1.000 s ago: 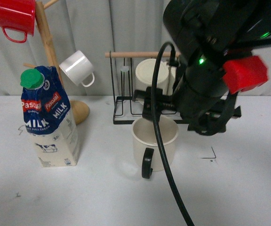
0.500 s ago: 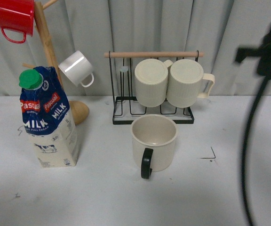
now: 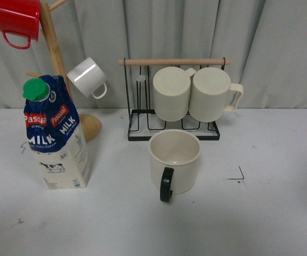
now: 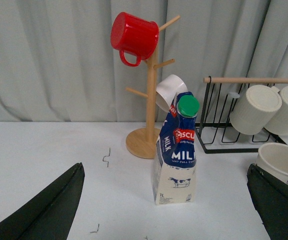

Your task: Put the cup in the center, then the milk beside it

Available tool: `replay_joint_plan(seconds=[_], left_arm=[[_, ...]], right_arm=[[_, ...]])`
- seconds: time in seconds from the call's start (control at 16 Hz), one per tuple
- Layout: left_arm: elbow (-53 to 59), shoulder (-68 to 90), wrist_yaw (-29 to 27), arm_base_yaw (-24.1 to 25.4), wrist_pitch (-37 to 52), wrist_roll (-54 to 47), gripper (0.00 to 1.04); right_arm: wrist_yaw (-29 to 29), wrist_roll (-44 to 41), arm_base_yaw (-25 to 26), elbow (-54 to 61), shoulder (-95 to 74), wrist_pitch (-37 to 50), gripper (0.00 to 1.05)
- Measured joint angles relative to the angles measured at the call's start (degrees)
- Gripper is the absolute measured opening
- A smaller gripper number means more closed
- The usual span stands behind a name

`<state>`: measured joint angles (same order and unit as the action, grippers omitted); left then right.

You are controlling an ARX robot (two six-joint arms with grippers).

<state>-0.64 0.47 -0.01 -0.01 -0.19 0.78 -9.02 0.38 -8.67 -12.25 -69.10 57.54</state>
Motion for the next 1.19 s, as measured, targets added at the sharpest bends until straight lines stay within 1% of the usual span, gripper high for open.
replay_joint_plan(seconds=[0.06, 0.12, 0.38, 0.44, 0.5, 0.75, 1.12, 1.19], left_arm=[[0.0, 0.0, 0.0, 0.0, 0.0, 0.0, 0.98], [0.0, 0.0, 0.0, 0.0, 0.0, 0.0, 0.98], [0.0, 0.0, 0.0, 0.0, 0.0, 0.0, 0.98], [0.0, 0.0, 0.0, 0.0, 0.0, 0.0, 0.98], [0.0, 0.0, 0.0, 0.0, 0.0, 0.0, 0.98], [0.0, 0.0, 0.0, 0.0, 0.0, 0.0, 0.98], [0.0, 0.0, 0.0, 0.0, 0.0, 0.0, 0.98], [0.0, 0.0, 0.0, 0.0, 0.0, 0.0, 0.98]], right_arm=[[1.2, 0.0, 0.8, 2.2, 2.2, -1.8, 0.02], [2.0, 0.0, 1.9, 5.0, 2.4, 2.0, 0.02], [4.2, 0.0, 3.9, 8.6, 12.4, -5.0, 0.02], [8.4, 0.0, 7.5, 9.4, 16.2, -7.8, 0.02], [8.3, 0.0, 9.0, 9.9, 18.6, -10.1, 0.02], [8.9, 0.0, 8.7, 11.4, 30.3, -19.8, 0.02], [8.9, 0.0, 8.7, 11.6, 43.1, -31.8, 0.02], [8.9, 0.0, 8.7, 11.6, 47.7, -36.2, 0.02]])
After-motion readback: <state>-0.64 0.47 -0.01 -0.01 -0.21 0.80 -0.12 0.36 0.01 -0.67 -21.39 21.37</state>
